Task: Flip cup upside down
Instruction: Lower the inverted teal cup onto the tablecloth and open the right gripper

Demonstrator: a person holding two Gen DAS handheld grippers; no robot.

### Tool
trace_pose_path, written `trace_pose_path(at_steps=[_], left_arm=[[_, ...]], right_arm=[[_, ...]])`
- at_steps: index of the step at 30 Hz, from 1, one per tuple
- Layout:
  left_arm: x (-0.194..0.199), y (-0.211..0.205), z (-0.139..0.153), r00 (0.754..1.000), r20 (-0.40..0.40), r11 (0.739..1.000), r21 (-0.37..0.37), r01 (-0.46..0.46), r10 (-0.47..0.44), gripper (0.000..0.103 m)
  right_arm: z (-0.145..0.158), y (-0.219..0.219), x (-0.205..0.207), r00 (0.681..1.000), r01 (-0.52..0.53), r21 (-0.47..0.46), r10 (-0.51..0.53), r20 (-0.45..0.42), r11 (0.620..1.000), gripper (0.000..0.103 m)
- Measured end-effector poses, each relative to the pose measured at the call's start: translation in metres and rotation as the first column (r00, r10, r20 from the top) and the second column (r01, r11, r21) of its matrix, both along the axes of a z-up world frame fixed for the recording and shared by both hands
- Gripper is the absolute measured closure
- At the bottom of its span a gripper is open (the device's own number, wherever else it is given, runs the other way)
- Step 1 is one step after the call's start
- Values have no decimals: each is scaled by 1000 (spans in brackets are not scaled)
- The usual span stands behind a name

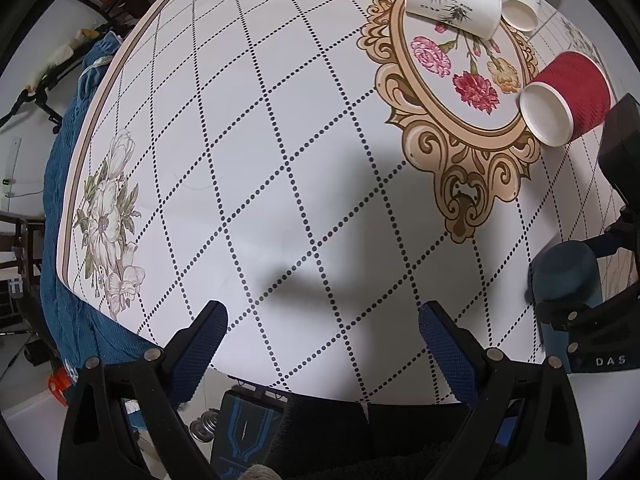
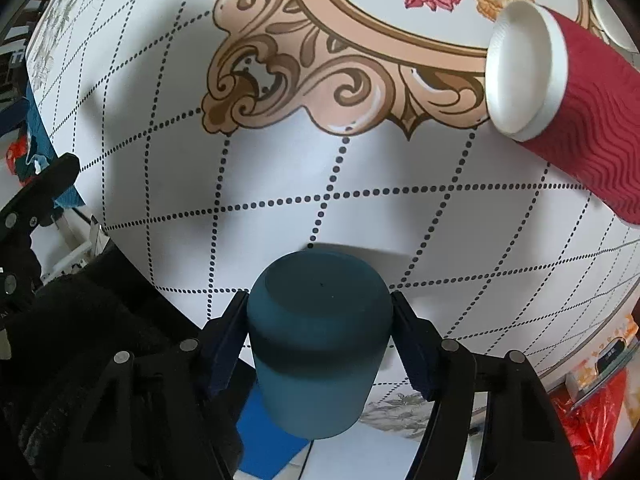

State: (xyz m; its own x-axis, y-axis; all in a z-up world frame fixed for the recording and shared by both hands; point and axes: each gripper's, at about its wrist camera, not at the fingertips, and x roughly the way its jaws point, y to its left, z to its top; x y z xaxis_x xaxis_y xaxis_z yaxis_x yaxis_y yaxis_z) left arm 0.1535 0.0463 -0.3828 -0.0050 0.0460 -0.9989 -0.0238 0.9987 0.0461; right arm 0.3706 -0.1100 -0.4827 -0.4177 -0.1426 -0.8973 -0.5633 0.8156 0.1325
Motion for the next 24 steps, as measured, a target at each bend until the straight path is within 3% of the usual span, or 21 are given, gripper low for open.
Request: trace_pose_path(at_steps=[7,12,15,20,24], left_arm=[[8,-8,3,1000,1,1000,-8,18,-18,5],[14,-20,7,999,5,999,-7,39,-39,5],[17,-24,10,999,5,999,-1,49,-49,5],[23,-29,12,998,3,998,9,58,-58,5],[25,-32,14,998,4,998,16,63,-63,5]], right_arm=[[38,-32,-13,983,123,104,-136,126,987,32],[62,-55,-4,932,231,191,-273,237,954,32],[81,-81,-11,879,298,250,-366,305,921,32],[117,-70,-28,770,345,331,-467,436,878,33],[127,-68,-38,675,332,354,-482,559,874,33]])
